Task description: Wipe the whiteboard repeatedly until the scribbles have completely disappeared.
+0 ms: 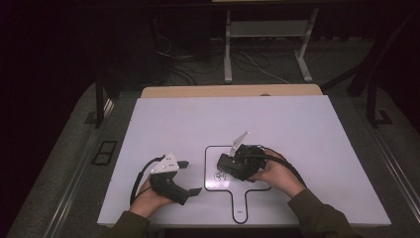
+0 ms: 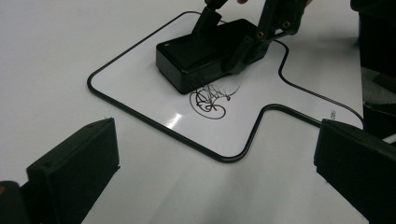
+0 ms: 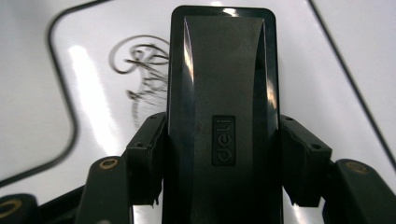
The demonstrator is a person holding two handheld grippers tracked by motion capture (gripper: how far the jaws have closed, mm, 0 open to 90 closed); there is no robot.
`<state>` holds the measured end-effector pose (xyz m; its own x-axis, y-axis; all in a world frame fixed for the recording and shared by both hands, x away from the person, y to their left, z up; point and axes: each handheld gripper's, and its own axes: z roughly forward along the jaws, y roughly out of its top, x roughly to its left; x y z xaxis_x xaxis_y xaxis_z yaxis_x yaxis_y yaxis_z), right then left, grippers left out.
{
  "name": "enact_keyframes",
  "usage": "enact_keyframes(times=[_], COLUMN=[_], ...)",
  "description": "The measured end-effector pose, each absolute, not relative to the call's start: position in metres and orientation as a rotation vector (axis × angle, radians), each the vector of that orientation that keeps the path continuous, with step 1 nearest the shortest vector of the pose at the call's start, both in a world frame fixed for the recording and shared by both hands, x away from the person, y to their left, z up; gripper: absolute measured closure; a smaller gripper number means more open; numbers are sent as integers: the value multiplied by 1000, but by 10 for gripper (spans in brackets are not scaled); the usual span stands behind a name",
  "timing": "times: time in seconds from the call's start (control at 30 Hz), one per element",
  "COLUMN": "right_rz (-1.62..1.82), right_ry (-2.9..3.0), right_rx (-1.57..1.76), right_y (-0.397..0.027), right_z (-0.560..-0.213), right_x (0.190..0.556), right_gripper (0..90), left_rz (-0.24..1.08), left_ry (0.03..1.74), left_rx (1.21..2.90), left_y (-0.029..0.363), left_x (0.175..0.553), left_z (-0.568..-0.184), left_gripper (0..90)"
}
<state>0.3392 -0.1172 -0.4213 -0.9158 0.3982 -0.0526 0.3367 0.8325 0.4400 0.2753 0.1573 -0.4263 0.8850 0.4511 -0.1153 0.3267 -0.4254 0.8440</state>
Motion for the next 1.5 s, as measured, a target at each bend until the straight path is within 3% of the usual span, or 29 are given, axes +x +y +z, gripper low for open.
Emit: enact_keyframes(times=[0.3, 0.73, 1.27, 1.5], right_rz=[634, 618, 641, 637], right_ry=[2926, 2851, 2937, 2899], right_rx=[476, 637, 416, 519], right_y=[-101, -122, -87, -90], right_z=[-419, -420, -420, -420], right_x=[322, 352, 323, 341], right_gripper=[388, 388, 388, 388], left_rz=[156, 156, 161, 158], left_ry=[563, 566, 563, 564], left_rx=[2049, 2049, 2051, 2051], left_y=[157, 158, 158, 158], left_x=[275, 275, 275, 275], left_z=[-426, -426, -426, -426], left_gripper=[0, 0, 0, 0])
